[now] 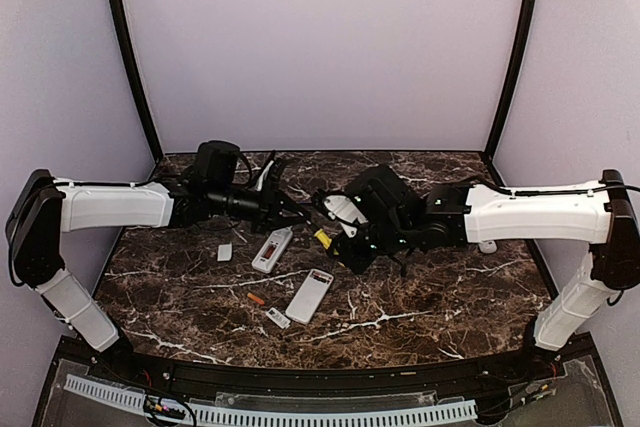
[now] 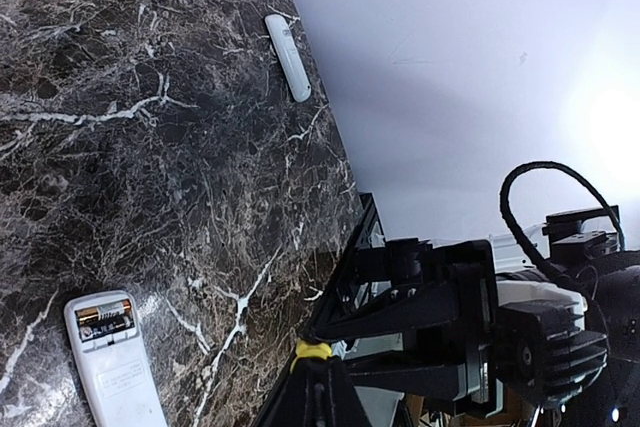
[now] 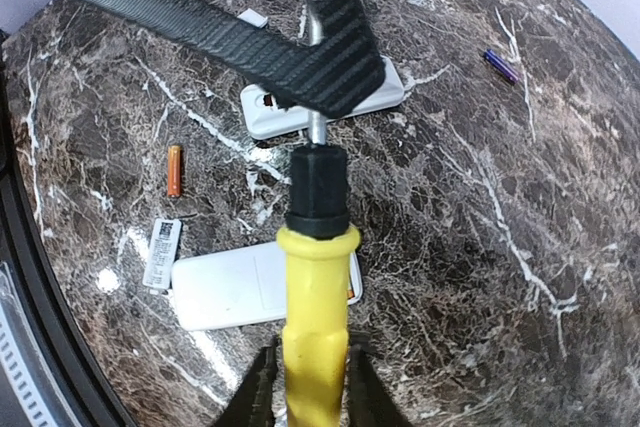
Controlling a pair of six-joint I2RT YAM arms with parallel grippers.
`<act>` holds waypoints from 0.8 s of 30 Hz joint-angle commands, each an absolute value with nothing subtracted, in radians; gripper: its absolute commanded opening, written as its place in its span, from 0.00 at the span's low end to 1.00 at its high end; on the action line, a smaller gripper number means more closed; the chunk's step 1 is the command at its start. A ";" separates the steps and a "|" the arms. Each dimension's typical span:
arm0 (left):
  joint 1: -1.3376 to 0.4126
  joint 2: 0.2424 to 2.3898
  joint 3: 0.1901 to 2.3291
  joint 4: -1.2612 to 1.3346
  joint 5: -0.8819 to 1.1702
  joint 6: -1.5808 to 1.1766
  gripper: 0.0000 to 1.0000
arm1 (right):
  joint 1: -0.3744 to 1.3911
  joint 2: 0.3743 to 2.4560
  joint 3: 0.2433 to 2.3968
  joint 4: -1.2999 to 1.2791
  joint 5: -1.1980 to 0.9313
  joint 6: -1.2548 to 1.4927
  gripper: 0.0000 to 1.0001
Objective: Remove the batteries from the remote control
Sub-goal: Pass from the right arm to the left
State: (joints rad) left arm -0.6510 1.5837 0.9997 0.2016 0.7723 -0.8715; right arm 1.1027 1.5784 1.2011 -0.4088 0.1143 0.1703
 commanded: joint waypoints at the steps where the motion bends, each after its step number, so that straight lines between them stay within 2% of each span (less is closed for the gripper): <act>1: -0.657 1.526 0.962 0.240 0.718 -0.861 0.00 | 1.113 1.545 1.192 -0.372 0.152 0.214 0.37; 2: -0.657 1.503 0.955 0.243 0.697 -0.858 0.00 | 1.112 1.533 1.181 -0.360 0.156 0.227 0.46; 6: -0.657 1.425 0.909 0.282 0.620 -0.845 0.00 | 1.110 1.467 1.114 -0.257 0.156 0.287 0.68; 10: -0.656 1.370 0.857 0.357 0.581 -0.846 0.00 | 1.101 1.402 1.028 -0.120 0.163 0.398 0.81; 18: -0.657 1.286 0.774 0.617 0.597 -0.845 0.00 | 1.038 1.294 0.823 0.352 0.017 0.651 0.89; 21: -0.658 1.261 0.761 0.680 0.627 -0.854 0.00 | 1.025 1.294 0.786 0.519 -0.083 0.689 0.92; 24: -0.661 1.247 0.736 0.784 0.657 -0.864 0.00 | 1.020 1.323 0.804 0.578 -0.158 0.690 0.93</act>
State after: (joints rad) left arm -0.6529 1.2915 0.7685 0.5972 0.6125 -0.8604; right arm 1.0260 1.3102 0.7975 0.3344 -0.0204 0.6319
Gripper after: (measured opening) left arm 0.021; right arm 0.927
